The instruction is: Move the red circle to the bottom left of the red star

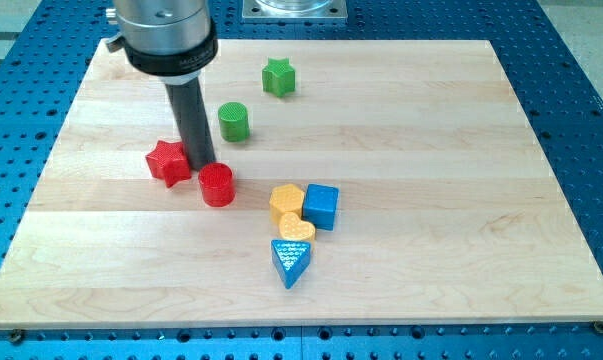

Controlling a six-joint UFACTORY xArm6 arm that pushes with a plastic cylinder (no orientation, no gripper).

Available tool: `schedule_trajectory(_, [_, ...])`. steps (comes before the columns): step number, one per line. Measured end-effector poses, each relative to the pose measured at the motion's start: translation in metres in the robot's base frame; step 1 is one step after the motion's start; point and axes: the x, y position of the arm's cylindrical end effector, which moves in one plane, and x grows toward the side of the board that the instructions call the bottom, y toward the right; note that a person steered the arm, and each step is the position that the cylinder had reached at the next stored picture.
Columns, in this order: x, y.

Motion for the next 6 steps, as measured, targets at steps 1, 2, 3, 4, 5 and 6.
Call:
schedule_trajectory(1, [0.031,0.048])
schedule_trajectory(2, [0.058,0.009])
schedule_trajectory(3, [0.058,-0.054])
schedule_trajectory(4, [0.054,-0.02])
schedule_trajectory(5, [0.033,0.046])
schedule_trajectory(6, [-0.002,0.0])
